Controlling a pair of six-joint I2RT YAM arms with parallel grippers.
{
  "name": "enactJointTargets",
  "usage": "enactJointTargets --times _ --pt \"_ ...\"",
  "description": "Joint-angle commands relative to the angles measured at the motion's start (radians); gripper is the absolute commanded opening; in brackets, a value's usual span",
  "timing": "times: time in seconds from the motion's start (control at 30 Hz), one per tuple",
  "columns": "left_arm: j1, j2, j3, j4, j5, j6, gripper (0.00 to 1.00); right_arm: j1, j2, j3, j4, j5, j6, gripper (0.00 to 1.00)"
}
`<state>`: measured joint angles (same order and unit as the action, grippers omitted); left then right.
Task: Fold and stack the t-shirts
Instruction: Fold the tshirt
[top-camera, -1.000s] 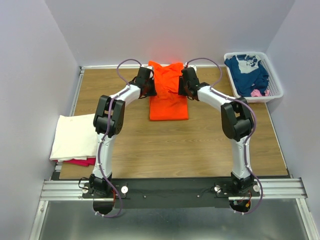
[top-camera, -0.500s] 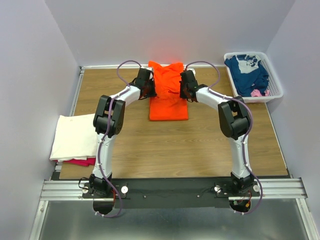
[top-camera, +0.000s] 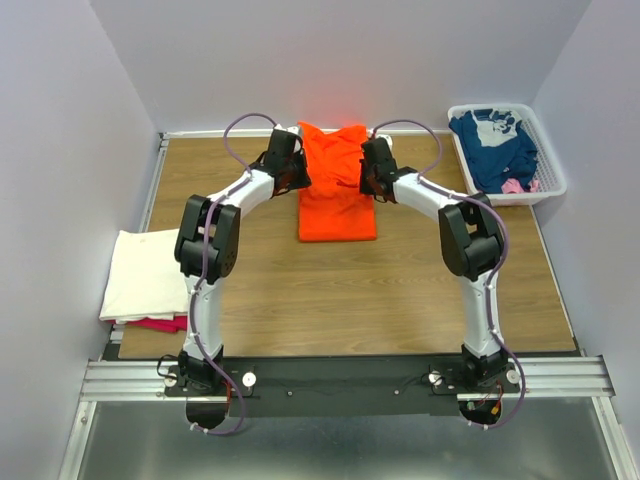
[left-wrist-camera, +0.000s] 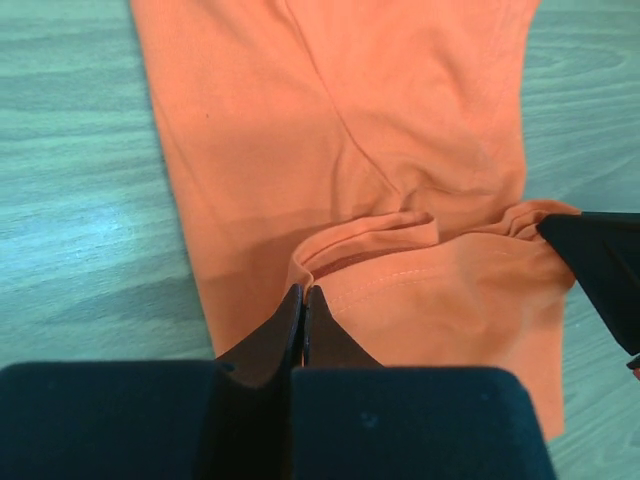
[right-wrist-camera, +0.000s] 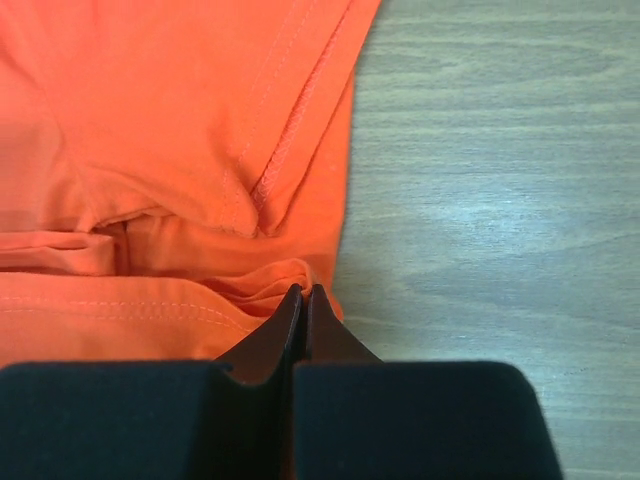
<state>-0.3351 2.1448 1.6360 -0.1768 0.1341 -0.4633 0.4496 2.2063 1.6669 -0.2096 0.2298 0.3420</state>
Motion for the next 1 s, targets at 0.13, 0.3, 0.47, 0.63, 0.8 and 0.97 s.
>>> enactJointTargets --times 0.13,0.3,0.47,0.63,0.8,0.97 --pt "0.027 -0.057 -0.033 0.019 -0.037 -0.014 0.0 -0.005 -0.079 -0.009 0.032 0.046 0.015 0.04" --pt "0.039 -0.033 -0.024 0.017 -0.03 -0.014 0.0 -0.008 -0.045 0.011 0.035 0.049 0.012 0.04" --pt "0.045 0.023 0.007 0.013 -0.018 -0.009 0.0 -0.02 0.01 0.031 0.035 0.036 0.014 0.06" --pt "0.051 0.072 0.044 0.022 0.015 -0.002 0.1 -0.049 0.061 0.063 0.033 0.02 0.008 0.37" --pt "0.054 0.05 0.059 0.034 0.022 0.014 0.59 -0.052 0.02 0.054 0.033 0.055 -0.02 0.7" --pt "0.057 -0.046 0.03 0.028 -0.036 0.012 0.6 -0.052 -0.069 0.011 0.033 0.068 -0.021 0.72"
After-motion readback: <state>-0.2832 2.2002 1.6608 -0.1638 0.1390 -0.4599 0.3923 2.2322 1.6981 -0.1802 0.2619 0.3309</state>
